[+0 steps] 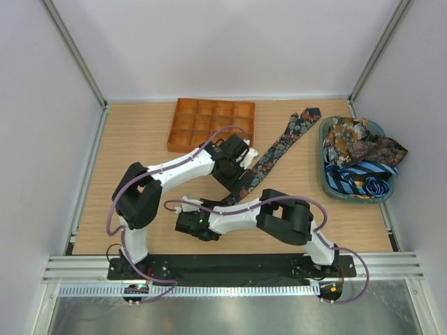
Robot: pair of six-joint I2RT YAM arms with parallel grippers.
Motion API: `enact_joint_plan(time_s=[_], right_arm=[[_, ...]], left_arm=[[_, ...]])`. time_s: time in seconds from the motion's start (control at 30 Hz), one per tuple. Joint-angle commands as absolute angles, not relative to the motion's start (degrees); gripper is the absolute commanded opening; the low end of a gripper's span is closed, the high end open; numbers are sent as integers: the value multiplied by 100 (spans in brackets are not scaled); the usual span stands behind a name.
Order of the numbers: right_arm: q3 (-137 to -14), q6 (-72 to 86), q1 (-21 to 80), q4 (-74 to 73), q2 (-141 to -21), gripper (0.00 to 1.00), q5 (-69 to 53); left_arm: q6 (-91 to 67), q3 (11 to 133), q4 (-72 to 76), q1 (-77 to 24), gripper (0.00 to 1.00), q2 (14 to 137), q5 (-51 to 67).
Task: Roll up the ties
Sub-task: Roll the tie
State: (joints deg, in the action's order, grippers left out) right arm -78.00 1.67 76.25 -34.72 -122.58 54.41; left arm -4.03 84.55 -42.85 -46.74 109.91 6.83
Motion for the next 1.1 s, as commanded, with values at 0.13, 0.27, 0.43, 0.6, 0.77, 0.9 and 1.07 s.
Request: enact_joint_plan(time_s=[0.13,0.27,0.43,0.6,0.77,0.9,1.07], right_arm=[[-7138,440,7489,-2506,-11235,21,4054],[-6584,457,7321,-1847,-10627,21,3306],[-6118,571,6918,-1363,-10064,22,2322],[-5705,703,6548,-950,-9678,22,1338],[-5283,905,6030,-459,-9387,22,458],[-5028,1142,5600,-141,-9176,21,-369],[-4799,1406,4959,219,-9062,21,-1440]], left_arm=[[-738,8140,-2947,-4500,67,9583,-218],[-1046,7226,-2172,-4298,72,8747,-641],[-1511,6312,-1268,-4017,83,7815,-1097],[-1854,5485,-774,-3920,100,6945,-1931],[-2513,4905,-572,-3824,100,6399,-2767],[-2839,4395,-168,-3744,100,5871,-3059],[-2385,3684,464,-3744,100,5362,-2605]])
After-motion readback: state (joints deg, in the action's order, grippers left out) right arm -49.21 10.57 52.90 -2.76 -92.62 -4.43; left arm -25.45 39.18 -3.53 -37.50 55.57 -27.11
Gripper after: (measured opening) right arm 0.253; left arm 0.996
